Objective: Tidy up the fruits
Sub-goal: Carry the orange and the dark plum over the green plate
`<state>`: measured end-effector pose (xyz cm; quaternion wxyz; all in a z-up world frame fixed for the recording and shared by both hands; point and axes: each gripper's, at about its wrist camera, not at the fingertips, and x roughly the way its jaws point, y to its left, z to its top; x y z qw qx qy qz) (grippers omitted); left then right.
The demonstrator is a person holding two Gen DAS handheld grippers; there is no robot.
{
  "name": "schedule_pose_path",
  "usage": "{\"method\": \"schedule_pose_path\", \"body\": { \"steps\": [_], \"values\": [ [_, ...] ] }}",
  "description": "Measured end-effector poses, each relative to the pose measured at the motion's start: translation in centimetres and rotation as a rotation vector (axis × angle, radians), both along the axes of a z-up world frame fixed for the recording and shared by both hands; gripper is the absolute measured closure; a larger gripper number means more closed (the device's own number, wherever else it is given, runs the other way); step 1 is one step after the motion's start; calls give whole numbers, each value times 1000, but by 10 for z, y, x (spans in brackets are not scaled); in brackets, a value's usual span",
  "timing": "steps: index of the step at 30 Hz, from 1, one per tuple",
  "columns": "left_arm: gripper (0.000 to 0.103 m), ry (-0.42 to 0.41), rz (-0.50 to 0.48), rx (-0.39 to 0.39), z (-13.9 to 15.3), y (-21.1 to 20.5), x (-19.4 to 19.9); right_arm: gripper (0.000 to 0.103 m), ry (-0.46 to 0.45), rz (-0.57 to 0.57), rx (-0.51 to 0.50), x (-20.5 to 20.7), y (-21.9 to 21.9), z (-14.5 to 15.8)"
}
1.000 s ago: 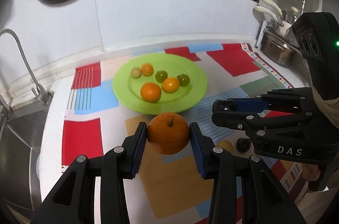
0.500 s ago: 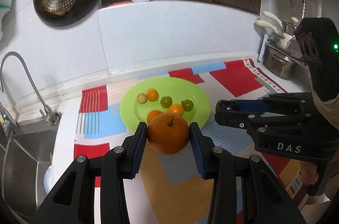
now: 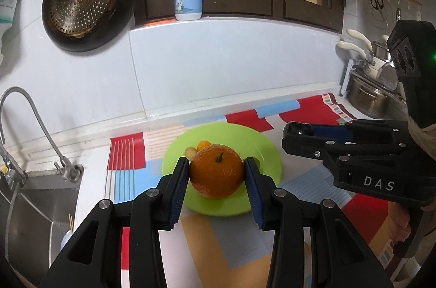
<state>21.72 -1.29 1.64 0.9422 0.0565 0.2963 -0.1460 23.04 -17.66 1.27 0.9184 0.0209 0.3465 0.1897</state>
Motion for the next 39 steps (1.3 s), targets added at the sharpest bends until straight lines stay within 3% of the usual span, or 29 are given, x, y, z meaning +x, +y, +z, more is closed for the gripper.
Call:
{"method": "schedule_pose_path", "body": {
  "steps": [19, 39],
  "values": [
    [62, 46, 31, -6, -11, 3, 61, 72, 2, 1, -19, 55, 5, -4],
    [62, 165, 22, 18, -59, -5, 129, 72, 113, -5, -32, 124, 10, -50]
  ]
}}
